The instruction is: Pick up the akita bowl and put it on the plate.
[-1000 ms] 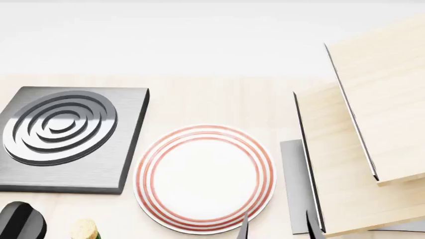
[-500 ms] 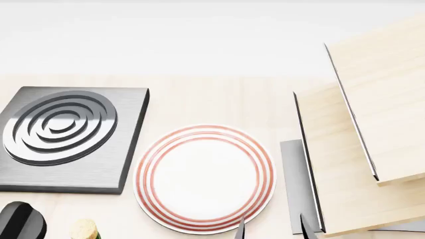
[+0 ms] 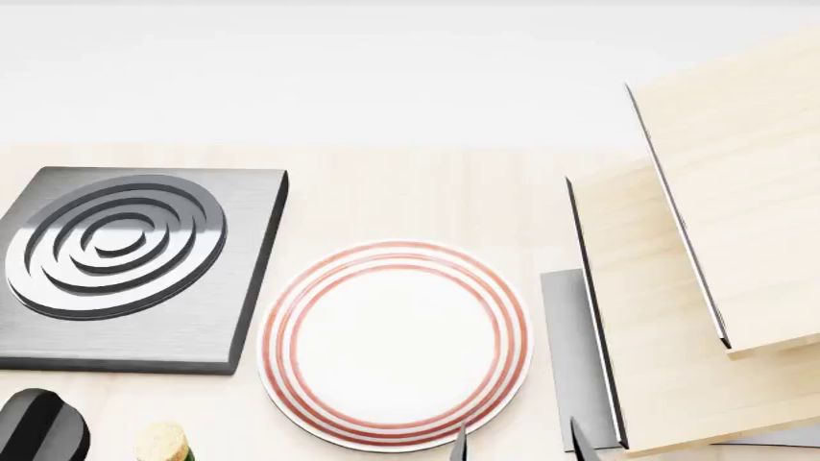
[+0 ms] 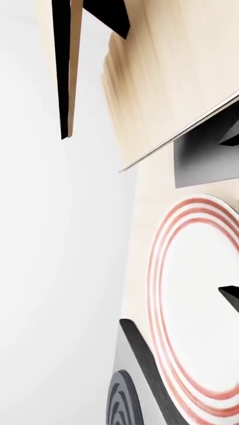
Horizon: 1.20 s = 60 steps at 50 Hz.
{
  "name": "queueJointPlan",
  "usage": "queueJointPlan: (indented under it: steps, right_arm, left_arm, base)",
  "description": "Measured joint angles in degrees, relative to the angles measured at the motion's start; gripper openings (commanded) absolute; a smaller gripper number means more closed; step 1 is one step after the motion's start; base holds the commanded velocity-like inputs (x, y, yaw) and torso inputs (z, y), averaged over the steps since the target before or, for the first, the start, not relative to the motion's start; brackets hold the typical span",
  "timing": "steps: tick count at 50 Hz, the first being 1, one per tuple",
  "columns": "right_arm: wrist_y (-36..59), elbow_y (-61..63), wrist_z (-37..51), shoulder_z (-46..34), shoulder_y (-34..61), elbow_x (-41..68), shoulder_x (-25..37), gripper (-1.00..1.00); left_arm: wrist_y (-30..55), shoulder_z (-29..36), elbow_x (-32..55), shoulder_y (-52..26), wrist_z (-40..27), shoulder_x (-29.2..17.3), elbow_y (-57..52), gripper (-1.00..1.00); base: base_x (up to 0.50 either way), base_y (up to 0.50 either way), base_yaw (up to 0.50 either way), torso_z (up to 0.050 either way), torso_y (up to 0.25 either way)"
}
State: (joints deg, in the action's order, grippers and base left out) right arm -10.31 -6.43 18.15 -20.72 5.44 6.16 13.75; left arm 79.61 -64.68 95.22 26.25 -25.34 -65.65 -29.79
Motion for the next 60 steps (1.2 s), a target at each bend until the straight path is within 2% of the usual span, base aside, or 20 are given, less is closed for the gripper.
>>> queueJointPlan:
  steps: [17,39,60]
  right_arm:
    - [-0.1,-0.8,0.3,-0.5,0.5,0.2,0.1,1.00]
    - [-0.5,-1.5,0.7,-1.3,0.6,0.2,0.2,1.00]
    - [-1.1,-2.7,0.9,-2.1,0.9,0.2,0.2,1.00]
  left_arm:
    - [3.8,-1.5,-2.4,3.3,3.2,-1.5,2.5,1.00]
    - [0.8,4.5,-11.0,5.8,8.7,-0.4,2.7,1.00]
    - [-2.4,11.7,-14.0,4.7,8.5,-0.1,4.5,1.00]
  base:
    - [0.00,0.00,0.00,0.000,0.000]
    - [0.00,0.00,0.00,0.000,0.000]
    - [0.00,0.00,0.00,0.000,0.000]
